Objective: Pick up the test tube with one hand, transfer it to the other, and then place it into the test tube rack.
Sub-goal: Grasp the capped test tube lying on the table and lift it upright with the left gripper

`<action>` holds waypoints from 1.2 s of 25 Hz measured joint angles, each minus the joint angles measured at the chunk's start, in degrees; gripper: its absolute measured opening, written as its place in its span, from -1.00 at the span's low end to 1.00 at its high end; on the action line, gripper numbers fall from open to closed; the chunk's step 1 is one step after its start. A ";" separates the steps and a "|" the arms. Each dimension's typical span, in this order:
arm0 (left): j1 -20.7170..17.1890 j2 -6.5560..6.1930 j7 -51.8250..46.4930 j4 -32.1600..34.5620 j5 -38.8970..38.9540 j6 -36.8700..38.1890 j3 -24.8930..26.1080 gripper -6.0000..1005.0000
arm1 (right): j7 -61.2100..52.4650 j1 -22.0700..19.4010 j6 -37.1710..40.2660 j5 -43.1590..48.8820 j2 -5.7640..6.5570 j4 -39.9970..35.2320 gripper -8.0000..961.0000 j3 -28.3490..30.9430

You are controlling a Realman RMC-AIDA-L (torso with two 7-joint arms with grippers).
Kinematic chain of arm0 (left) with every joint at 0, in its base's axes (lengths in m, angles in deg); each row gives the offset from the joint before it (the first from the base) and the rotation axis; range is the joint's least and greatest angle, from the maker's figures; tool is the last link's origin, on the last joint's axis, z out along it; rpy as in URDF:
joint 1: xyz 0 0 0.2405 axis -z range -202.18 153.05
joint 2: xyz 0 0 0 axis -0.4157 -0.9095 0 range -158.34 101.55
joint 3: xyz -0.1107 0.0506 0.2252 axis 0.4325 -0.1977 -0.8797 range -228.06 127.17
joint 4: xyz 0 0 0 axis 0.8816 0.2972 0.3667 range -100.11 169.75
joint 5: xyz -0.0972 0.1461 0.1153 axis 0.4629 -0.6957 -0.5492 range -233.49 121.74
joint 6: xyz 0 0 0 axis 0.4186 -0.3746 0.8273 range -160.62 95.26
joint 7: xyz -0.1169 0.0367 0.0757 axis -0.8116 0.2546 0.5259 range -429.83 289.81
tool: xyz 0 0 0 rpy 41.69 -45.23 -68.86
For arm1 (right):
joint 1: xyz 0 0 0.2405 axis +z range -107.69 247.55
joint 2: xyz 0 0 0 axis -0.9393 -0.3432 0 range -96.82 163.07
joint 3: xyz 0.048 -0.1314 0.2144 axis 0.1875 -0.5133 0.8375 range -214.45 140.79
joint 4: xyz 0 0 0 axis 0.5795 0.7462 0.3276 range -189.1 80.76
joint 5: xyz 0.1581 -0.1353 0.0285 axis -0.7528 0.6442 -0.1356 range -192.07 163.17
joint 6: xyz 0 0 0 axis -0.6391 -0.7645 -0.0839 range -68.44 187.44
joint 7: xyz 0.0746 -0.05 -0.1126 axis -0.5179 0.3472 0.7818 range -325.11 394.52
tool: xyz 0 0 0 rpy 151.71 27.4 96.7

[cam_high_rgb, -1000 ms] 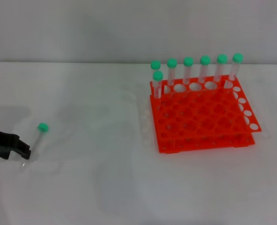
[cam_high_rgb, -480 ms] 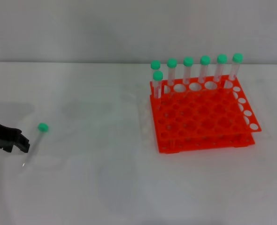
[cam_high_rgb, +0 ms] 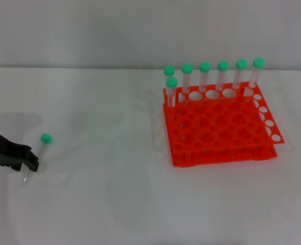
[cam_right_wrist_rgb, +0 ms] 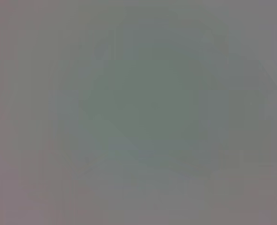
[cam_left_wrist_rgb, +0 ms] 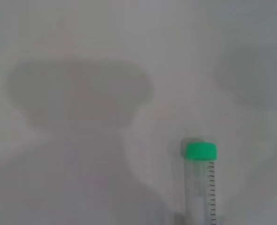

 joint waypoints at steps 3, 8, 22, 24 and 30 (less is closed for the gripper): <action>0.01 0.22 0.00 -0.02 0.00 -0.08 0.00 -0.16 | 0.00 0.00 0.00 0.00 -0.02 0.47 0.47 -0.04; 0.00 0.30 -0.38 -0.43 0.00 -0.09 -1.03 -0.17 | 0.00 -0.06 0.12 0.00 -0.04 1.06 0.47 -0.03; 0.07 -0.02 -0.53 -1.36 0.00 -0.77 -1.37 -0.48 | 0.00 -0.32 0.21 -0.01 -0.04 1.30 0.47 -0.03; 0.09 -0.06 -0.53 -1.36 0.00 -0.77 -1.38 -0.49 | 0.00 -0.24 0.21 -0.01 -0.04 1.30 0.47 -0.03; 0.39 -0.42 -0.51 -2.87 0.00 -1.23 -1.38 -0.52 | 0.00 -0.01 0.12 -0.01 -0.04 1.28 0.47 -0.03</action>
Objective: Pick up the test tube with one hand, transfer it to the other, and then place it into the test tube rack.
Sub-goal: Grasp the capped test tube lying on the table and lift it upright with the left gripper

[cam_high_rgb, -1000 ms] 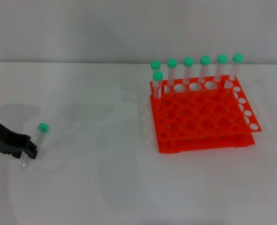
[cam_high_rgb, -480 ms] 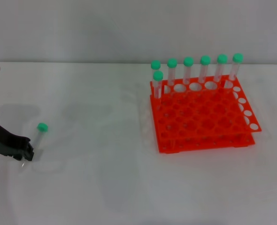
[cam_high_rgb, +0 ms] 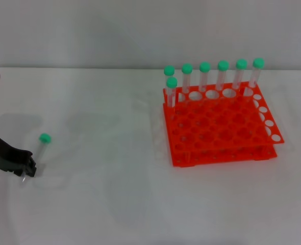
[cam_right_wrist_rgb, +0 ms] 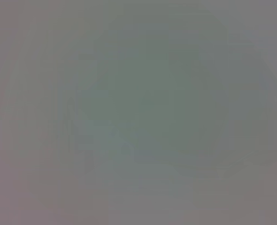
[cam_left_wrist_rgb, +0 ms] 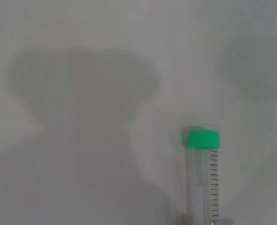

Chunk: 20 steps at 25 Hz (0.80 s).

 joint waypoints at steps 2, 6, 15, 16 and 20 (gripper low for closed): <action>0.15 -0.12 0.05 -0.59 0.00 -0.18 0.00 -0.53 | 0.00 0.14 -0.06 0.00 0.00 -0.05 0.47 0.00; 0.18 -0.17 0.10 -0.75 0.00 -0.24 0.00 -0.55 | 0.00 0.25 -0.11 0.00 0.00 -0.07 0.47 0.00; -0.05 -0.15 0.29 -0.74 0.02 -0.47 0.01 -0.60 | 0.00 0.32 -0.17 0.00 0.00 -0.06 0.47 0.00; -0.06 -0.15 0.27 -0.74 0.02 -0.52 0.01 -0.60 | 0.00 0.33 -0.17 0.00 0.00 -0.05 0.47 0.00; -0.15 -0.12 0.25 -0.44 0.00 -0.82 0.01 -0.62 | 0.00 0.33 -0.06 0.00 0.00 -0.02 0.47 0.00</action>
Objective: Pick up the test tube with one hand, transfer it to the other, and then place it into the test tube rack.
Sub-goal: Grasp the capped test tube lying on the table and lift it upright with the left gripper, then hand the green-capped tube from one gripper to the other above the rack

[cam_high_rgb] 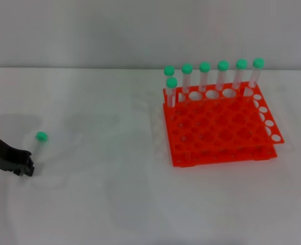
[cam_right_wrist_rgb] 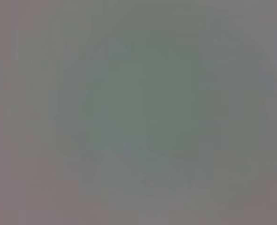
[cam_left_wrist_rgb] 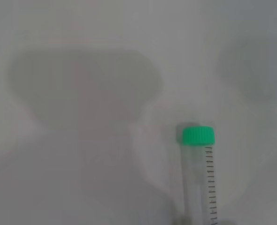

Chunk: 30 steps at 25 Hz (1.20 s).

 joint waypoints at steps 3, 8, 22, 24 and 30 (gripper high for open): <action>0.00 -0.08 -0.05 0.69 0.00 -0.04 0.04 -0.61 | 0.00 0.00 0.07 0.00 0.00 0.01 0.47 0.00; -0.23 0.09 -0.01 6.09 0.22 -0.02 0.37 -0.61 | -0.24 0.00 0.12 0.00 0.00 -0.27 0.47 -0.09; -6.16 6.32 23.60 18.27 23.50 -6.15 0.62 -0.61 | -22.60 -4.25 1.52 0.24 2.64 -13.46 0.47 -15.48; -7.20 6.31 28.75 18.20 29.73 -6.11 0.61 -0.61 | -25.87 -4.42 2.02 0.66 3.50 -14.77 0.47 -17.01; -10.51 6.34 43.64 18.07 46.40 -3.58 0.45 -0.61 | -33.33 -3.03 5.78 3.45 4.91 -16.04 0.47 -17.77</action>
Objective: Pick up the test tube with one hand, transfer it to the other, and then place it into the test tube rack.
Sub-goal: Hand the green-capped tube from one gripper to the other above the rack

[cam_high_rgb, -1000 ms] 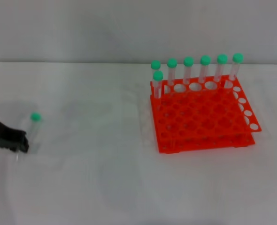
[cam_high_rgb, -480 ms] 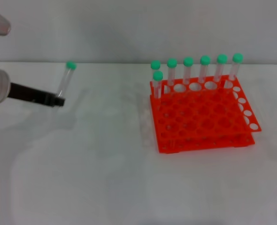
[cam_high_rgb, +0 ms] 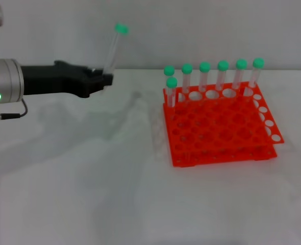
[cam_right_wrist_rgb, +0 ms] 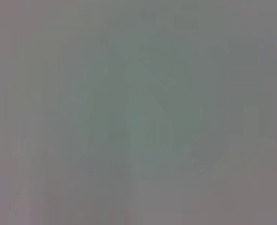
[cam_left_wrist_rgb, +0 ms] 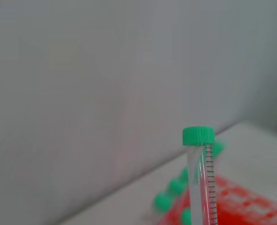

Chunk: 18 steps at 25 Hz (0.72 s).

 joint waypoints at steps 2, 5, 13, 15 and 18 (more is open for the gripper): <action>-1.31 0.11 4.50 -0.33 5.42 1.47 -0.17 -0.60 | -2.64 0.44 0.93 1.89 0.22 -1.32 0.47 -0.03; -2.51 0.50 9.31 -0.87 9.91 4.91 -0.58 -0.60 | -7.25 1.31 1.89 5.85 0.45 -3.97 0.47 -0.04; -4.09 0.72 22.63 -6.30 15.58 14.31 -6.41 -0.60 | -20.74 7.49 5.36 18.06 2.13 -7.05 0.46 -0.08; -4.67 0.75 25.63 -7.28 16.80 15.98 -7.93 -0.60 | -23.95 9.67 6.30 21.85 2.47 -7.57 0.46 -0.08; -4.87 0.79 27.62 -8.77 17.92 16.38 -9.14 -0.60 | -27.12 12.11 7.83 26.21 2.56 -8.66 0.46 -0.08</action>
